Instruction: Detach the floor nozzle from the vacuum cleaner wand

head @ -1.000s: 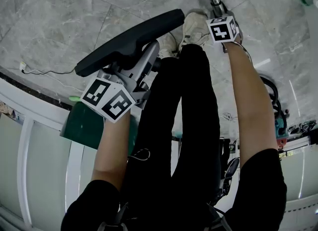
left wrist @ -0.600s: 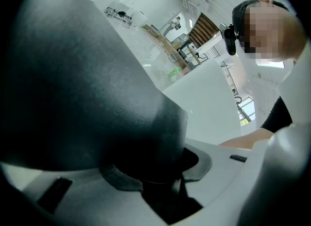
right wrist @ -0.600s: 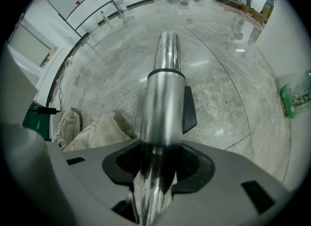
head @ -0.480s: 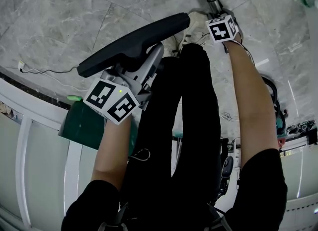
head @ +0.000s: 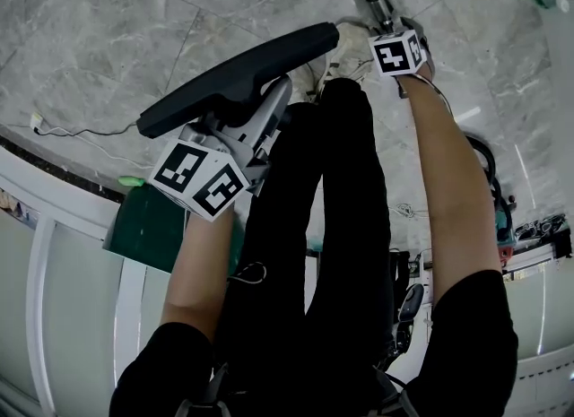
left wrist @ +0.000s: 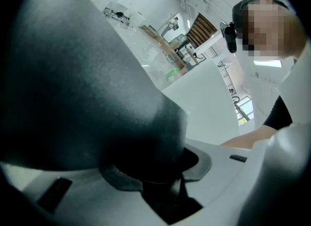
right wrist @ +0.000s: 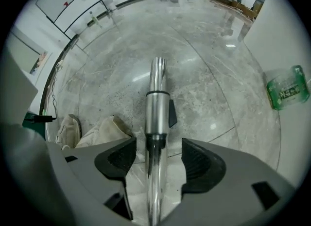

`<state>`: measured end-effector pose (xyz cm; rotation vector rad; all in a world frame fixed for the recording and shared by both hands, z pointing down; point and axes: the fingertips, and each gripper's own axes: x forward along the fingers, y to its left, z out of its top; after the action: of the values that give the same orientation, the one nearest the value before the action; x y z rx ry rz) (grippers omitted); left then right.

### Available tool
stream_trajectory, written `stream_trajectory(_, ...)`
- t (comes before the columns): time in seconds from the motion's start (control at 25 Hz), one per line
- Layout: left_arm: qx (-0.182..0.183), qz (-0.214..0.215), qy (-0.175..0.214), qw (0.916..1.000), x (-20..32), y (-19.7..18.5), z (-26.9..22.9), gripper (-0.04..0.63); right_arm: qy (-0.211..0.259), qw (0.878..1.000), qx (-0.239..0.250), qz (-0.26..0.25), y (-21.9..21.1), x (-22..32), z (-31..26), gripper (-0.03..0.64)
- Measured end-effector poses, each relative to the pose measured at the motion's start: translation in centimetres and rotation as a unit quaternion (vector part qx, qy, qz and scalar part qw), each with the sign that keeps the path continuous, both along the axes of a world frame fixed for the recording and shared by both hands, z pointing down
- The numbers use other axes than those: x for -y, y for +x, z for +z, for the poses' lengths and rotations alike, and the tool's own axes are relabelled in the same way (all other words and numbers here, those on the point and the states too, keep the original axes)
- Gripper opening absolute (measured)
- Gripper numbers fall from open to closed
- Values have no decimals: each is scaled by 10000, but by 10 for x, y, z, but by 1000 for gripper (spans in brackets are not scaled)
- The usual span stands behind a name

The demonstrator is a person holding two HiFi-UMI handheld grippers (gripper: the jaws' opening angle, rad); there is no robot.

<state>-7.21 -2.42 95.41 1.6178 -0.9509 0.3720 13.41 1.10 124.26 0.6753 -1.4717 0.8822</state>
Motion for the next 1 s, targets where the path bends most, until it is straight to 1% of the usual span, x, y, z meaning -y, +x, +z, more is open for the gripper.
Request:
stream_trajectory(0.12,-13,-100,106,9999,11,0,-12,169,143,9996,260,3,0,16,-40,281)
stream_trajectory(0.16,-22,-107,162,9998,15,1,-20,169,287,9991,308,44,3,23,-58,257)
stream_trajectory(0.2,-26,-101,233,9997,21,2,-29,169,515,9982,281,96,7,31,-79,147)
stream_trajectory(0.24,-26,-93,313,9995,27,4,-40,169,782,9966,216,159,12,41,-100,54)
stream_trajectory(0.28,-20,-87,390,9992,34,5,-53,169,1014,9944,172,254,16,49,-123,17)
stream_trajectory(0.36,-9,-79,522,9986,44,8,-84,169,1311,9892,240,603,23,59,-173,17)
stream_trajectory(0.44,-17,-64,670,9977,52,9,-116,169,1543,9822,420,984,25,65,-227,16)
stream_trajectory(0.56,-46,-60,970,9953,67,7,-159,169,1966,9675,885,1324,15,80,-311,17)
stream_trajectory(0.68,29,-106,1129,9936,72,-1,-199,169,2407,9479,1401,1546,-9,89,-402,15)
stream_trajectory(0.8,39,-167,1322,9911,80,-5,-246,169,2769,9209,1890,1989,-29,103,-488,16)
stream_trajectory(0.88,-40,-204,1500,9885,86,-6,-285,169,3032,9044,2018,2222,-36,111,-541,16)
stream_trajectory(0.92,-48,-211,1596,9869,88,-6,-307,169,3169,8981,2043,2261,-39,114,-568,15)
stream_trajectory(1.0,-91,-241,1799,9834,93,-9,-355,169,3481,8884,2074,2159,-46,119,-625,16)
